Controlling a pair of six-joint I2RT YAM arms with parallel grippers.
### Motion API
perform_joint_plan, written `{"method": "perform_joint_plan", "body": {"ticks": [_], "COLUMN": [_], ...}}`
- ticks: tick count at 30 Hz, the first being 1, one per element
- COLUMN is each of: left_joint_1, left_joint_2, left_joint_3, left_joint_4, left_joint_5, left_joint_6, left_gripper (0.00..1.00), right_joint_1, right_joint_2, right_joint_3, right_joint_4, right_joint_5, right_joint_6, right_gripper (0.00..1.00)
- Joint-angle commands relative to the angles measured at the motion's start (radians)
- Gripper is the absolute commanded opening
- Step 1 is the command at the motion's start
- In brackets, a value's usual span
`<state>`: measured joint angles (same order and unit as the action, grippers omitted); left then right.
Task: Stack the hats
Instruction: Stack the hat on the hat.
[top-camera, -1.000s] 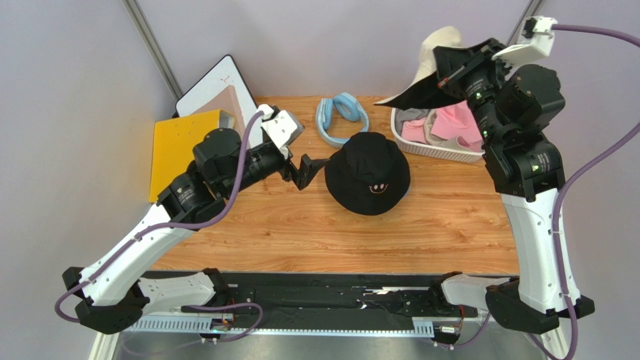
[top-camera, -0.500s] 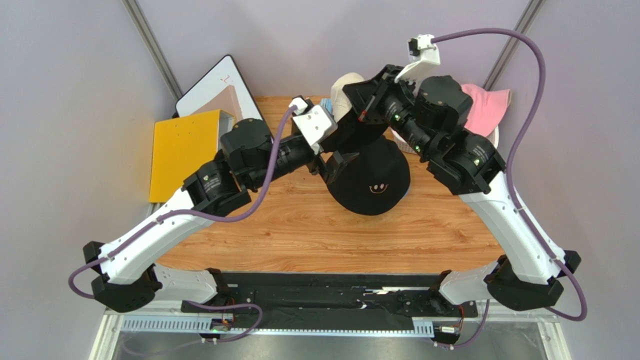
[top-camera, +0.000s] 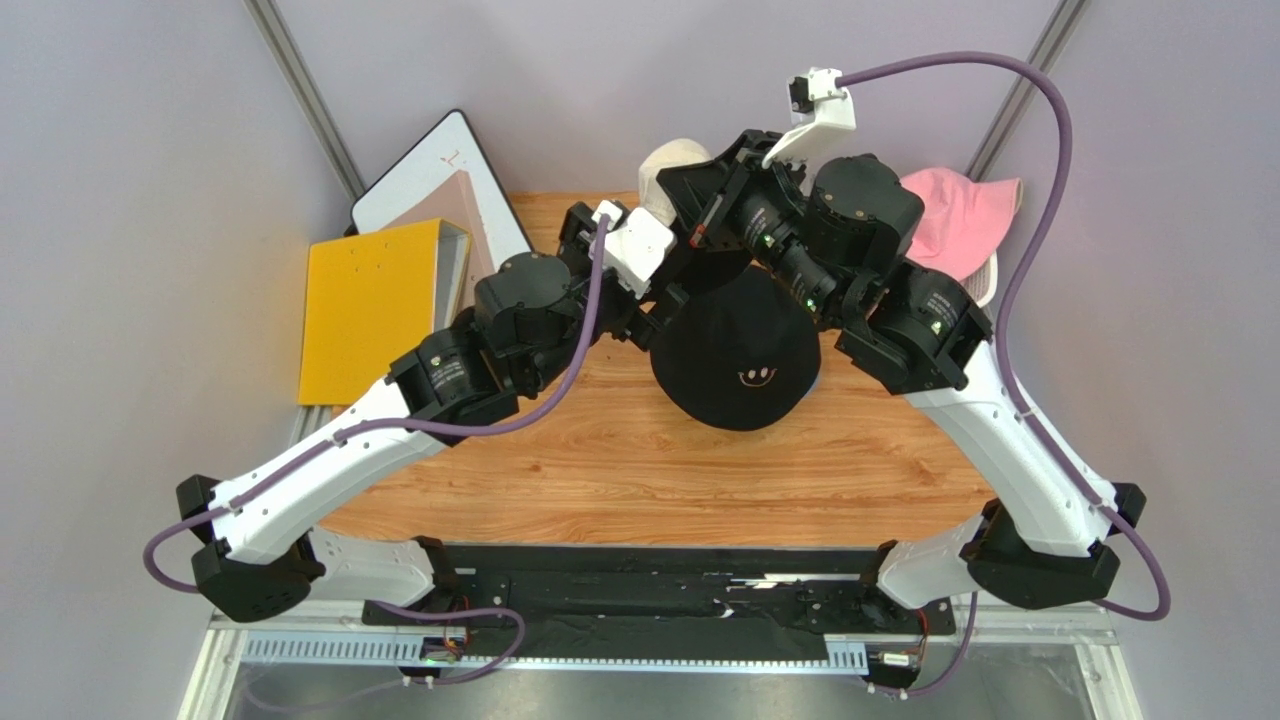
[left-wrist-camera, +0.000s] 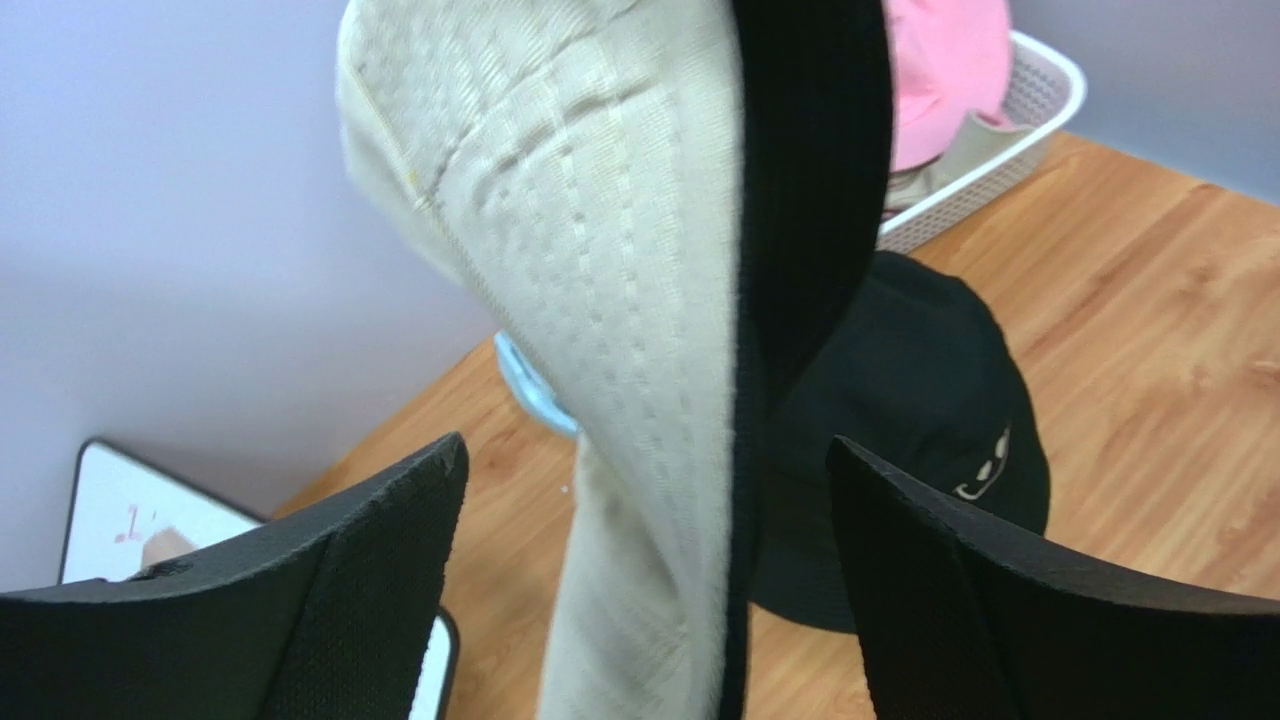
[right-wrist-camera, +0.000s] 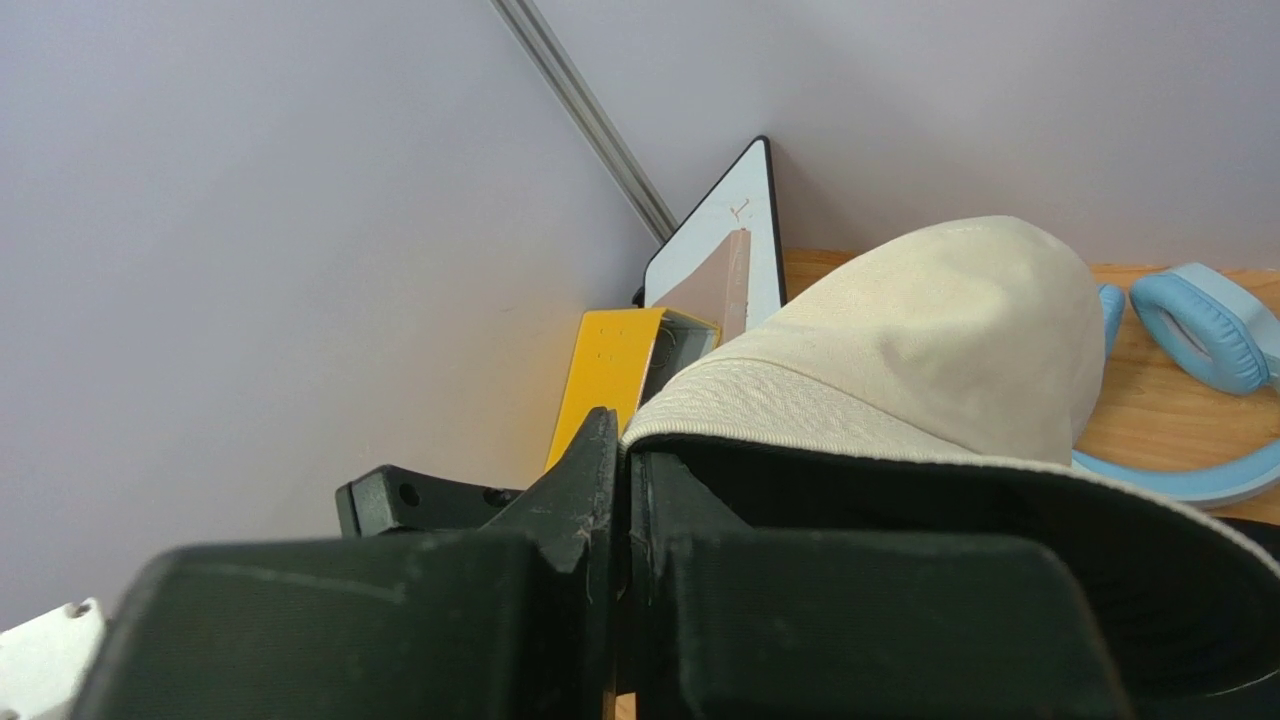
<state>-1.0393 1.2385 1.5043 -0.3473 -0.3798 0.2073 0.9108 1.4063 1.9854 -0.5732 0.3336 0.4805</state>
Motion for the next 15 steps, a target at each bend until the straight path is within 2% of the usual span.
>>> {"method": "perform_joint_plan", "body": {"ticks": [1, 3, 4, 6, 7, 12, 13, 15], "left_joint_1": [-0.004, -0.004, -0.005, -0.004, -0.004, -0.002, -0.001, 0.018], "left_joint_2": [-0.002, -0.020, -0.030, -0.056, -0.062, -0.066, -0.070, -0.076], "left_joint_3": [-0.021, -0.050, -0.058, -0.081, -0.084, -0.069, -0.070, -0.056], "left_joint_4": [0.031, 0.062, 0.076, 0.117, 0.128, 0.226, 0.253, 0.294], "left_joint_5": [-0.126, -0.142, -0.174, -0.208, -0.249, -0.424, -0.486, -0.510], "left_joint_6": [0.001, -0.003, -0.002, 0.007, 0.024, 0.079, 0.127, 0.153], "left_gripper": [0.75, 0.56, 0.37, 0.23, 0.11, 0.00, 0.00, 0.00], "right_joint_1": [0.017, 0.017, 0.019, 0.019, 0.019, 0.031, 0.040, 0.051], "right_joint_2": [0.002, 0.000, -0.001, -0.013, -0.021, -0.095, -0.101, -0.128], "right_joint_3": [0.041, 0.039, 0.039, 0.027, 0.014, -0.109, -0.125, -0.163], "right_joint_4": [0.070, 0.065, 0.062, 0.053, 0.056, 0.079, 0.079, 0.078], "right_joint_5": [0.038, 0.048, 0.064, 0.076, 0.084, 0.082, 0.081, 0.085], "right_joint_6": [-0.016, -0.023, -0.028, -0.031, -0.029, 0.000, 0.003, 0.018], "right_gripper": [0.00, 0.00, 0.00, 0.00, 0.00, 0.00, 0.00, 0.00]}}
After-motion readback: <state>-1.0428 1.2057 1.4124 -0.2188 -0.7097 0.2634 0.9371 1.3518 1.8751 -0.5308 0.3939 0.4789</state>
